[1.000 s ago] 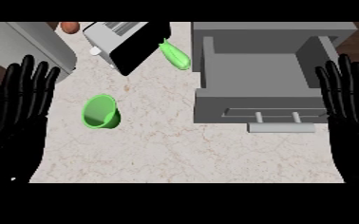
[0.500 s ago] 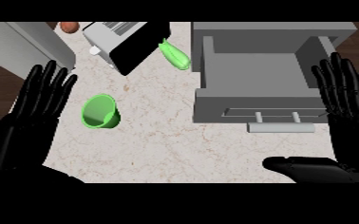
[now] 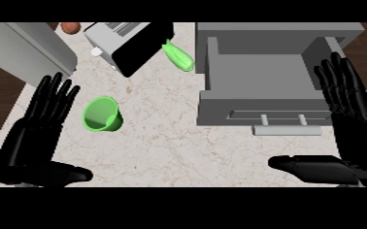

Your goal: Pick up the cup, place it into the drawer and close the drawer

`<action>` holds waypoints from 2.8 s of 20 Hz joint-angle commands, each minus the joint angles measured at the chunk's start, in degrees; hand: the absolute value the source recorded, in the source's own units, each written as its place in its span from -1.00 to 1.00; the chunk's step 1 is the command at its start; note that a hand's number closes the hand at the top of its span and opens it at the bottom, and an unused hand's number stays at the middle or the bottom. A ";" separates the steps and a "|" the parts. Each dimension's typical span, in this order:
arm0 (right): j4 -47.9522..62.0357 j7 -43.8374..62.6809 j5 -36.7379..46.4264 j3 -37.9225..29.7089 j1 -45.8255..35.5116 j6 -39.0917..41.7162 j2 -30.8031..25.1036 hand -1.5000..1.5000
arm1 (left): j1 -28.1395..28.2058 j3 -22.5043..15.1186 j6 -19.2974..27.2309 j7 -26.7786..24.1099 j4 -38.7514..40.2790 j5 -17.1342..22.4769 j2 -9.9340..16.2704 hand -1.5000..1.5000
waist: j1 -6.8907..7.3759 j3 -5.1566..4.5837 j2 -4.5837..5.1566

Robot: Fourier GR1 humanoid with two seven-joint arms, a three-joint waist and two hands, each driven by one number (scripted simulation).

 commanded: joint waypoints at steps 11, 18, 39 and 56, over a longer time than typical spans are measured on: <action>1.84 0.56 1.87 0.14 -2.39 -0.33 0.95 -1.00 | -1.28 7.48 -1.28 -16.25 24.71 -9.39 4.32 -1.00 | -0.02 -0.02 0.00; 4.20 -3.51 -0.66 -2.77 -1.55 1.99 0.20 -1.00 | -9.26 9.87 -1.12 -26.81 46.92 -13.14 6.93 -1.00 | -0.20 -0.02 0.10; 6.65 -5.97 1.00 -1.63 -2.18 3.00 1.45 -1.00 | -27.88 11.87 -2.58 -56.97 92.35 -19.17 10.82 -1.00 | -1.21 -0.17 0.49; 2.39 -1.47 -2.27 -2.74 -2.08 5.08 0.04 -1.00 | -29.21 12.67 -10.01 -59.41 94.11 -18.46 11.58 -1.00 | -1.68 -0.26 0.62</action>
